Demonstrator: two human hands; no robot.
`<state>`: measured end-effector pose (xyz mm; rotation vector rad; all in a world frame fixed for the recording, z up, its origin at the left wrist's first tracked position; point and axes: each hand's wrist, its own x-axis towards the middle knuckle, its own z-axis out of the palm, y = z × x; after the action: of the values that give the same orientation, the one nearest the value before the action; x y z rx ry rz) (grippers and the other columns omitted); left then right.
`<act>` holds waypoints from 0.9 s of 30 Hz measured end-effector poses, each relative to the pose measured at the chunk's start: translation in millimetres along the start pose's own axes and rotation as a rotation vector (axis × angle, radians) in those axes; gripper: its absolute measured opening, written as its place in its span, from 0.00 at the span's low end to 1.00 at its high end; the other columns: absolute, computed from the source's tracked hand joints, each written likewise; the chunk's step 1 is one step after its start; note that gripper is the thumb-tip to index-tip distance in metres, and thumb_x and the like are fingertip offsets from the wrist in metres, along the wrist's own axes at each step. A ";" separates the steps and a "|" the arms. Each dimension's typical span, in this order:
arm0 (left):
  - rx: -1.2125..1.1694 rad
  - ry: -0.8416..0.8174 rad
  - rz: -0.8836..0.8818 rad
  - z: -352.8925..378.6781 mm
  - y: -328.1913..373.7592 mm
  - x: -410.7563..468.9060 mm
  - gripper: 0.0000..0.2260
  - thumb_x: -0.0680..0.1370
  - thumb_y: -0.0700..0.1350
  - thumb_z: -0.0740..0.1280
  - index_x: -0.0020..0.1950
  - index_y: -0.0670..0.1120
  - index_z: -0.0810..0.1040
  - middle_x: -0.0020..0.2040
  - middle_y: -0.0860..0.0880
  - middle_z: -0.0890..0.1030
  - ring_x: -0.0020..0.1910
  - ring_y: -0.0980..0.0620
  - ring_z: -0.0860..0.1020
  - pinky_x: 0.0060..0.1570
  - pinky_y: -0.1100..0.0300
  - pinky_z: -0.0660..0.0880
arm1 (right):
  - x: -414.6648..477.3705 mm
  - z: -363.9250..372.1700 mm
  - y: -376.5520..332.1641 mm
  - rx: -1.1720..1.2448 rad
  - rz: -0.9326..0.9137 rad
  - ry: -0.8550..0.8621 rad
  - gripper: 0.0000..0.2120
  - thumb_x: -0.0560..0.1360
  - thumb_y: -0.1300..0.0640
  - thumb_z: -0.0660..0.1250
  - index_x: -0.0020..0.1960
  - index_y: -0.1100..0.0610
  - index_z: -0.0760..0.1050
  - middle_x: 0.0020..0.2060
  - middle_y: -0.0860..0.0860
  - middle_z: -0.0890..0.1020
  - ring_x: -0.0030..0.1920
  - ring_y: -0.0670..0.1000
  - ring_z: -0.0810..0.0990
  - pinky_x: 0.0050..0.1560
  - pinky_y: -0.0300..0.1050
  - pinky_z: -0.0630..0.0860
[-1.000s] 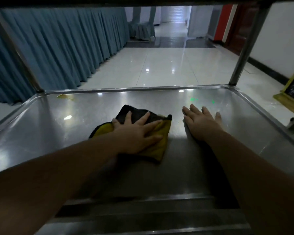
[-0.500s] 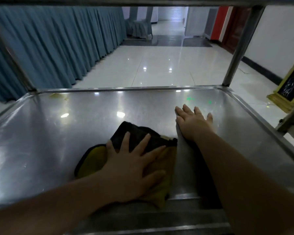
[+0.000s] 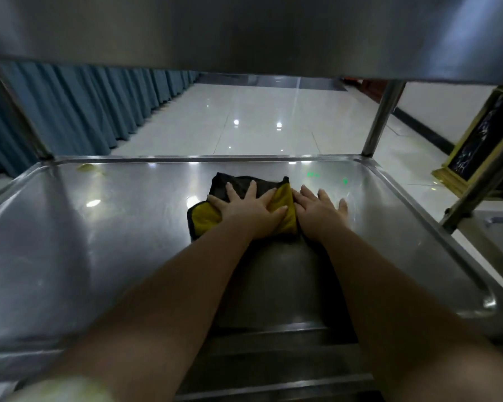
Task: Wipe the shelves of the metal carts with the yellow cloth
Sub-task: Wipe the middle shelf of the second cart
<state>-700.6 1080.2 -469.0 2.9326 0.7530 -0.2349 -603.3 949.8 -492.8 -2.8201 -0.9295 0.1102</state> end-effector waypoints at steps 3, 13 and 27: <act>0.024 0.007 0.054 13.0 -12.9 -69.0 0.30 0.76 0.73 0.43 0.76 0.69 0.40 0.81 0.52 0.40 0.77 0.33 0.37 0.65 0.22 0.37 | -2.2 -3.7 -2.6 0.061 0.016 -0.019 0.23 0.83 0.42 0.43 0.78 0.38 0.51 0.79 0.42 0.51 0.79 0.53 0.46 0.73 0.68 0.40; -0.301 0.267 -0.032 -5.7 -91.1 -111.9 0.21 0.85 0.52 0.52 0.79 0.52 0.61 0.79 0.46 0.59 0.78 0.42 0.54 0.76 0.44 0.48 | -79.3 -32.1 -81.2 0.220 -0.198 -0.073 0.24 0.83 0.44 0.52 0.78 0.48 0.58 0.78 0.51 0.58 0.78 0.56 0.54 0.76 0.63 0.44; -0.175 0.109 0.132 15.9 -40.5 -33.2 0.24 0.85 0.56 0.43 0.81 0.56 0.50 0.81 0.49 0.47 0.80 0.47 0.43 0.75 0.41 0.40 | -122.3 -13.4 -3.8 -0.099 -0.201 -0.158 0.38 0.66 0.20 0.39 0.74 0.27 0.37 0.79 0.41 0.40 0.79 0.53 0.37 0.76 0.62 0.36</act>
<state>-750.9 1097.8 -481.4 2.8304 0.5584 0.0021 -702.1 878.1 -476.9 -2.8195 -1.2802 0.2712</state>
